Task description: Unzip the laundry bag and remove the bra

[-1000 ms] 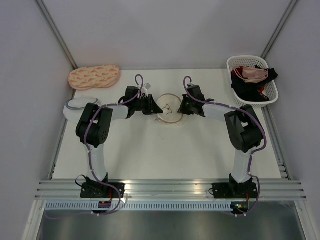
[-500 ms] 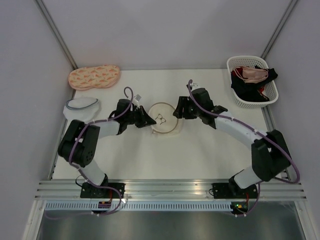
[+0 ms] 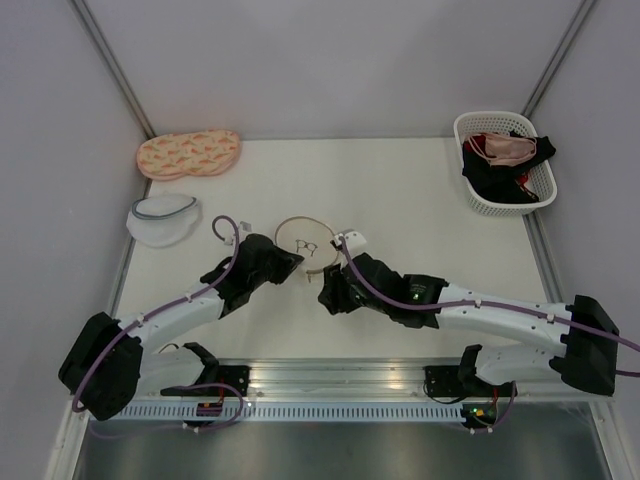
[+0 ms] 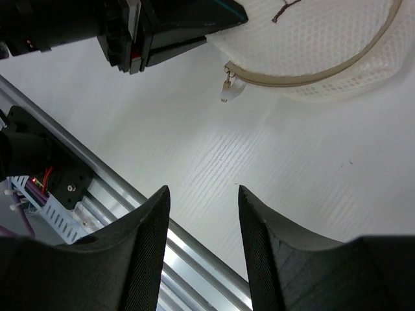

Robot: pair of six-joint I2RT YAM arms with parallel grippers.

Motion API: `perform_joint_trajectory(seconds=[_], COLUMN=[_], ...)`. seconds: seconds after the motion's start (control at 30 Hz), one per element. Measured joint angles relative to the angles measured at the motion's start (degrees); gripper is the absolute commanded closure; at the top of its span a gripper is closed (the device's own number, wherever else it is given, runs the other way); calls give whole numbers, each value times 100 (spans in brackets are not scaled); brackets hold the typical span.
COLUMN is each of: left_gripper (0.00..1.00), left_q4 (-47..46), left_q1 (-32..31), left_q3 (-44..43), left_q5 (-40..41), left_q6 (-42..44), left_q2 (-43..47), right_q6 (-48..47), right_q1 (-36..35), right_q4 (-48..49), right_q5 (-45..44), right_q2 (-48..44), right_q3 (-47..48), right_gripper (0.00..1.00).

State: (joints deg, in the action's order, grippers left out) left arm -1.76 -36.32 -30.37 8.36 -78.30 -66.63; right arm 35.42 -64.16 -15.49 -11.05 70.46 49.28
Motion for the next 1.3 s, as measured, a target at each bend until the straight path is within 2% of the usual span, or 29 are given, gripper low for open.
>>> perform_joint_trajectory(seconds=[0.17, 0.37, 0.63, 1.0, 1.17, 1.23, 1.3], left_gripper=[98, 98, 98, 98, 98, 98, 98], left_q4=[540, 905, 1086, 850, 807, 743, 695], left_q1=[-271, -330, -330, -326, -326, -326, -317], left_q3=[-33, -103, -175, 85, 140, 170, 201], left_q5=[352, 509, 603, 96, 0, 0, 2], left_q6=[-769, -1259, -1368, -1539, -1578, -1609, -1641], left_q2=[-170, -227, -55, 26, 107, 120, 120], right_q6=[273, 404, 155, -332, -428, -439, -459], right_q1=[-433, -763, -752, -192, 81, 170, 212], right_q4=[83, 310, 669, 1381, 1512, 1510, 1506], right_q5=[-643, -1095, -1327, -890, -662, -531, -433], right_q2=[284, 1043, 1497, 1790, 1985, 2096, 2175], right_q3=[-2, -9, -9, -42, 17, 101, 181], right_gripper=[49, 46, 46, 49, 65, 68, 80])
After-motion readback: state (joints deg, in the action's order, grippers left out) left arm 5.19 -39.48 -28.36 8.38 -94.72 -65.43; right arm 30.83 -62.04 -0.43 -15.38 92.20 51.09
